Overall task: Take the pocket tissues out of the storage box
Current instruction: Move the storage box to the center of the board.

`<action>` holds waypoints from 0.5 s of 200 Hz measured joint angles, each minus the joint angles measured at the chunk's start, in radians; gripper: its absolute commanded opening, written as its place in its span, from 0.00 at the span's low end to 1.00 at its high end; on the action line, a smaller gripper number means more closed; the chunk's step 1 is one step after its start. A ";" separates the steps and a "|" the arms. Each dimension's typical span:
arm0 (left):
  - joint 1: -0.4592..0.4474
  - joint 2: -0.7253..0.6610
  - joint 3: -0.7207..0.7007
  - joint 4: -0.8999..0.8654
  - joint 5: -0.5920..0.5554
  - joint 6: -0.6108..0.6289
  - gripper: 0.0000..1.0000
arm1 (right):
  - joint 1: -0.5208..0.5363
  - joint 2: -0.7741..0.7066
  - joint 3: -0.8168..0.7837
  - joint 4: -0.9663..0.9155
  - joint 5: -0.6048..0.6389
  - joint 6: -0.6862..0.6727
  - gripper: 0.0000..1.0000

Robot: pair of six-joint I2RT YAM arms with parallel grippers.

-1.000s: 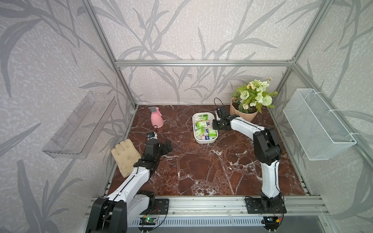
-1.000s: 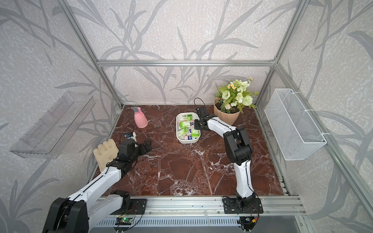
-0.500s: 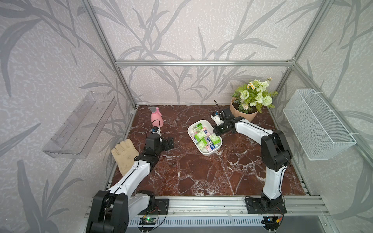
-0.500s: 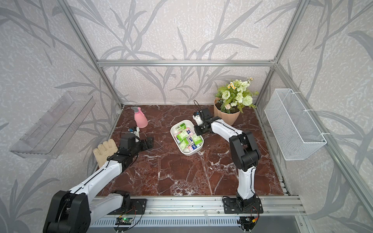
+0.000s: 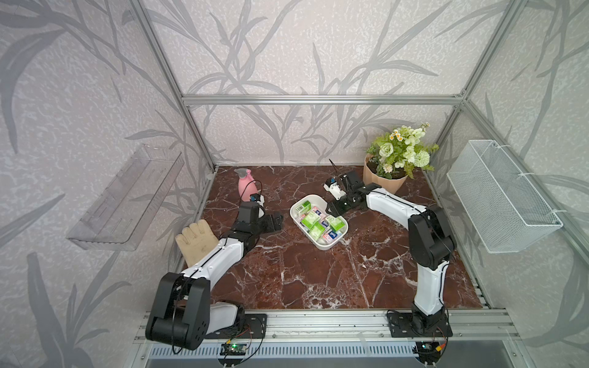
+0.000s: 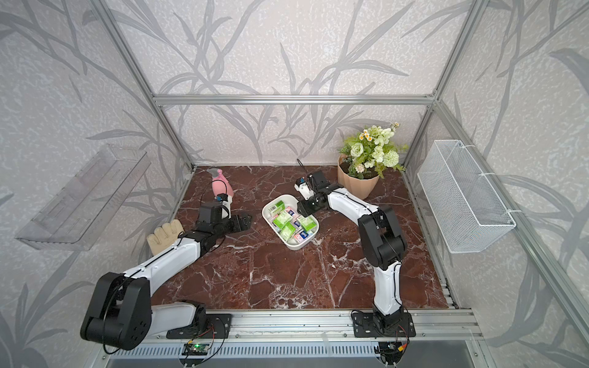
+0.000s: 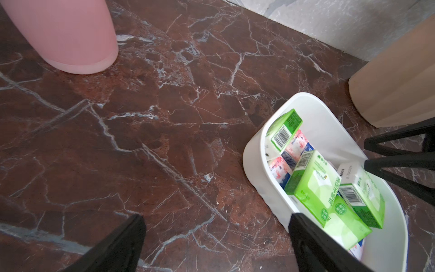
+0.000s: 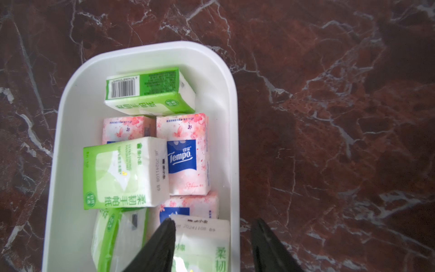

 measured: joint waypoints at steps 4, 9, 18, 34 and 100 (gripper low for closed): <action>-0.003 0.006 0.006 0.000 0.002 0.000 1.00 | 0.000 -0.016 -0.014 0.003 0.002 0.010 0.62; -0.005 0.014 0.013 0.000 0.004 0.000 1.00 | 0.000 -0.042 -0.037 0.008 0.009 0.022 0.63; -0.009 0.030 0.026 0.000 0.010 0.000 1.00 | 0.000 -0.099 -0.085 0.018 0.022 0.054 0.64; -0.016 0.062 0.051 0.001 0.018 0.005 1.00 | 0.000 -0.198 -0.167 0.036 0.047 0.118 0.66; -0.034 0.262 0.224 -0.003 0.055 0.021 1.00 | 0.000 -0.435 -0.512 0.124 -0.019 0.475 0.70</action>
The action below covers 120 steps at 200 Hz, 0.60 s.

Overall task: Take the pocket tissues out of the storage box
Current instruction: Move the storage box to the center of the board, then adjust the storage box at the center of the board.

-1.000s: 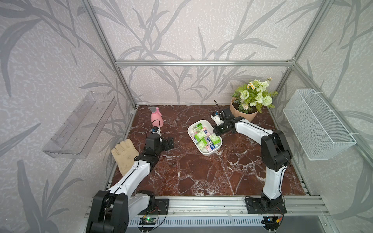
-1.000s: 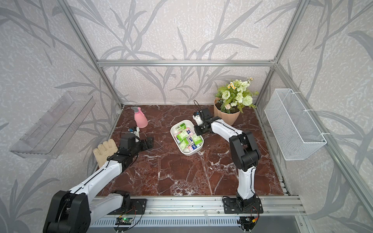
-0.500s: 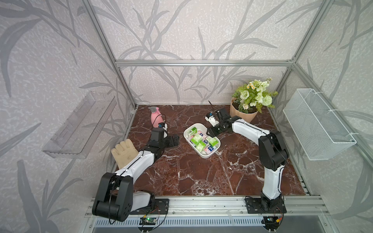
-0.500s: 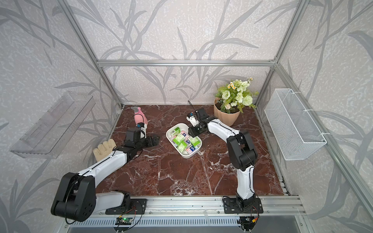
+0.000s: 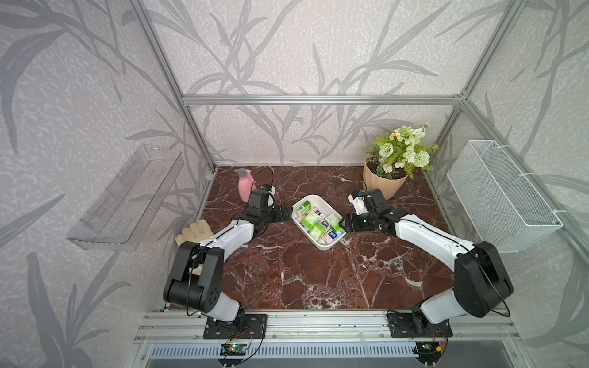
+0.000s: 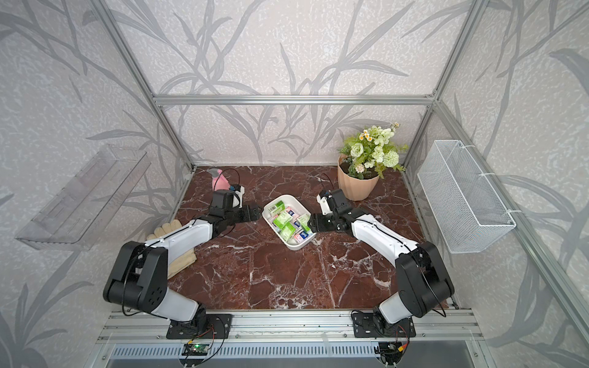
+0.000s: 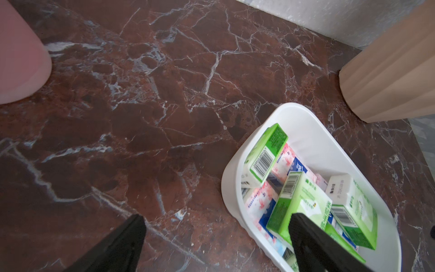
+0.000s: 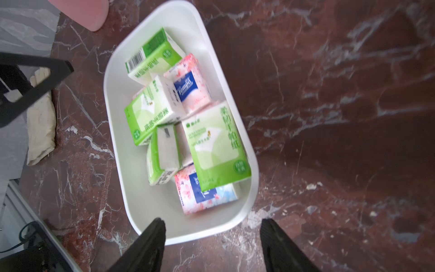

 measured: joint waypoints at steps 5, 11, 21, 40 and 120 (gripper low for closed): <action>0.000 0.014 0.014 0.001 0.003 0.002 1.00 | 0.000 -0.002 -0.019 0.006 -0.008 0.022 0.71; 0.000 0.034 0.032 0.000 0.006 0.004 1.00 | 0.000 -0.002 -0.041 0.018 -0.023 0.055 0.71; 0.000 0.064 0.063 -0.001 0.016 0.007 0.99 | 0.000 -0.002 -0.072 0.040 -0.048 0.097 0.71; 0.000 0.127 0.125 -0.005 0.045 0.012 0.94 | 0.000 0.003 -0.108 0.087 -0.097 0.174 0.70; 0.000 0.331 0.312 -0.063 0.199 0.021 0.89 | -0.002 0.098 -0.108 0.231 -0.180 0.353 0.60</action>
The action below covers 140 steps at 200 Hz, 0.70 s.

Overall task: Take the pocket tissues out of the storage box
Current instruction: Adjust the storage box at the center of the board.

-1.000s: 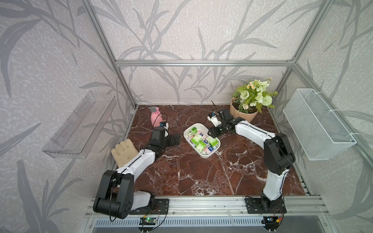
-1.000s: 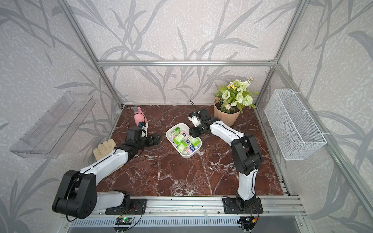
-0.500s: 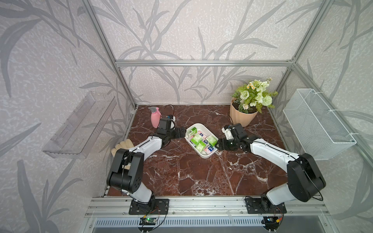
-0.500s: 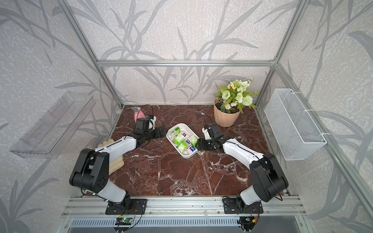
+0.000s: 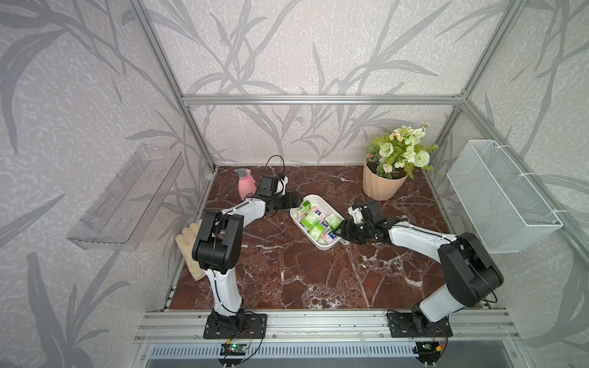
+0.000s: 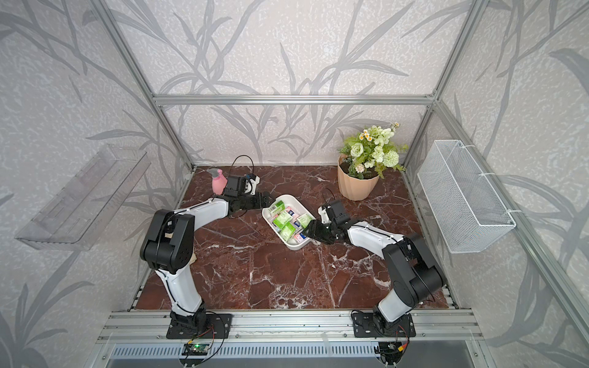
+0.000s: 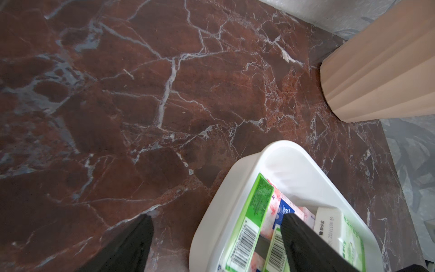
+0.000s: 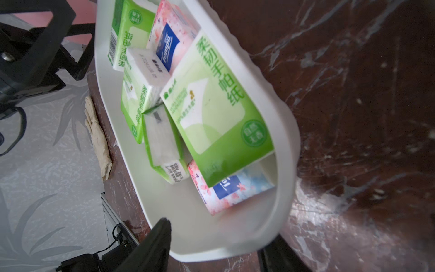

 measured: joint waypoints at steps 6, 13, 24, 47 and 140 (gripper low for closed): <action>0.000 0.002 0.000 -0.004 0.007 -0.001 0.89 | -0.001 0.004 0.000 0.003 0.000 0.008 0.60; 0.000 0.003 0.000 -0.006 0.015 -0.002 0.88 | -0.003 0.008 0.002 0.004 0.000 0.016 0.59; 0.000 0.003 0.000 -0.007 0.032 -0.003 0.88 | -0.007 0.015 0.006 0.007 -0.001 0.024 0.58; -0.003 -0.003 -0.016 0.006 0.062 -0.011 0.87 | -0.023 0.039 0.038 0.006 -0.003 0.034 0.58; -0.042 -0.152 -0.224 0.053 0.061 -0.052 0.88 | -0.140 0.238 0.312 -0.057 0.007 -0.064 0.60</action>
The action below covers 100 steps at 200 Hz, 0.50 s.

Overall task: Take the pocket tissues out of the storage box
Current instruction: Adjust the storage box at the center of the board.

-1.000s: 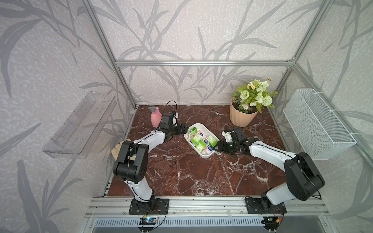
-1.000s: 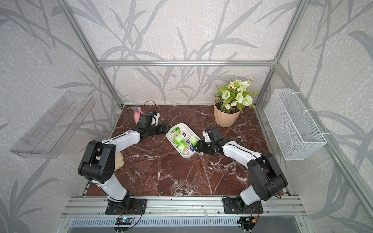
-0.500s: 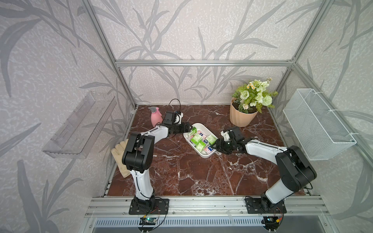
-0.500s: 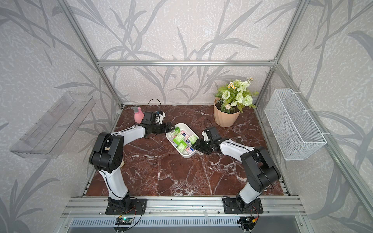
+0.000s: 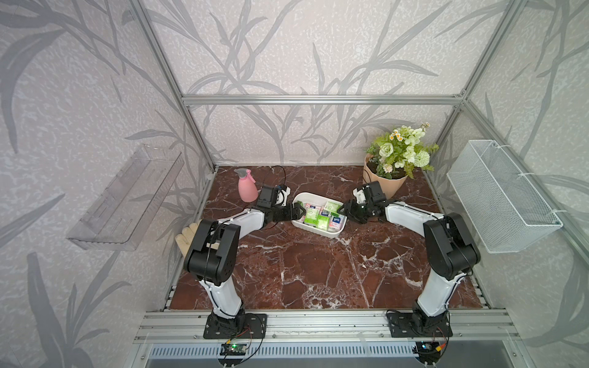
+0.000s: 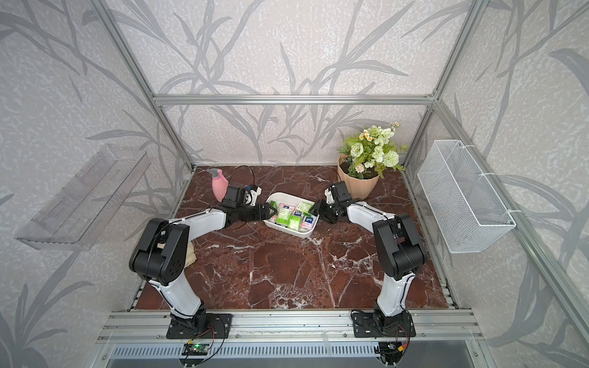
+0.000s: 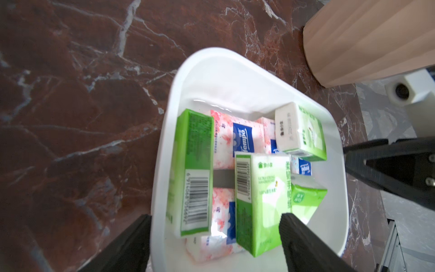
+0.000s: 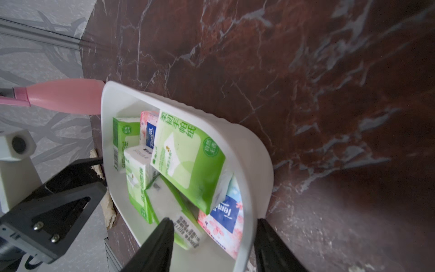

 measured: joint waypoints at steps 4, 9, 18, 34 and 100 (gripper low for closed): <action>-0.003 -0.008 -0.011 0.004 -0.002 -0.003 0.88 | -0.002 0.005 0.009 -0.001 0.000 -0.006 0.60; -0.006 -0.018 -0.025 0.010 -0.003 -0.007 0.89 | -0.005 0.012 0.019 -0.005 0.000 -0.011 0.61; -0.012 -0.037 -0.049 0.017 -0.004 -0.014 0.89 | -0.008 0.024 0.036 -0.010 0.000 -0.022 0.62; -0.023 -0.073 -0.090 0.032 -0.009 -0.029 0.92 | -0.012 0.037 0.060 -0.023 0.002 -0.043 0.64; -0.033 -0.259 -0.145 0.006 -0.175 -0.029 1.00 | -0.001 -0.019 0.112 -0.241 0.134 -0.195 0.69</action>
